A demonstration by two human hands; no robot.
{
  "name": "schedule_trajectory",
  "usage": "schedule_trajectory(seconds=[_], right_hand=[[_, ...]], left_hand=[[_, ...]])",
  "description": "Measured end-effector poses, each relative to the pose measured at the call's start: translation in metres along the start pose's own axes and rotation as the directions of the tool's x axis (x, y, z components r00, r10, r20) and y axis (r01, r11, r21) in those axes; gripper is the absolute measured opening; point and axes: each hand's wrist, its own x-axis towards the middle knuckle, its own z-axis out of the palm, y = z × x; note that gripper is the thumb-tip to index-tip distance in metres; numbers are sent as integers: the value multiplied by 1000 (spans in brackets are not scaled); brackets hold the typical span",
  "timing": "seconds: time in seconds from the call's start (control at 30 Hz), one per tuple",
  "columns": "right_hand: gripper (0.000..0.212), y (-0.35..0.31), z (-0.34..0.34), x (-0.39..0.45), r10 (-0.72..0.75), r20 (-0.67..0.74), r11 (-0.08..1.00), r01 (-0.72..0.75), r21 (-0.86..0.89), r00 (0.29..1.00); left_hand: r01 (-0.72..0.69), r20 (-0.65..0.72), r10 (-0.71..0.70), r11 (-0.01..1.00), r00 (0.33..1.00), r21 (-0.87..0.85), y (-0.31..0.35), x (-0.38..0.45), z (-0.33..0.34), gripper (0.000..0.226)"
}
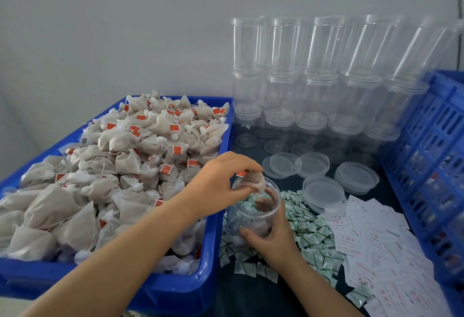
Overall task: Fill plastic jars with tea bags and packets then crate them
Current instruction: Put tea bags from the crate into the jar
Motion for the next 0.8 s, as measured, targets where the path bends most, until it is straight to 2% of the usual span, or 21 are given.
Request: schedule_trajectory(seconds=[0.17,0.37,0.63,0.8], right_hand=[[95,1,-1,1,-7,19,999,6,39,1000],[98,1,-1,0,-5,34,999,3,54,999],[103,1,0,0,-2,32,998,0,63,999],[98,1,0,0,-7,21,999,6,46,1000]], left_hand=[[17,152,-24,999,988,44,-3,1,2,33],[41,259,-60,996,964,80,-5,3,0,29],[89,339,-103,994,935,55,-3,4,0,22],[95,351,-105,994,931,46,-2,5,0,19]])
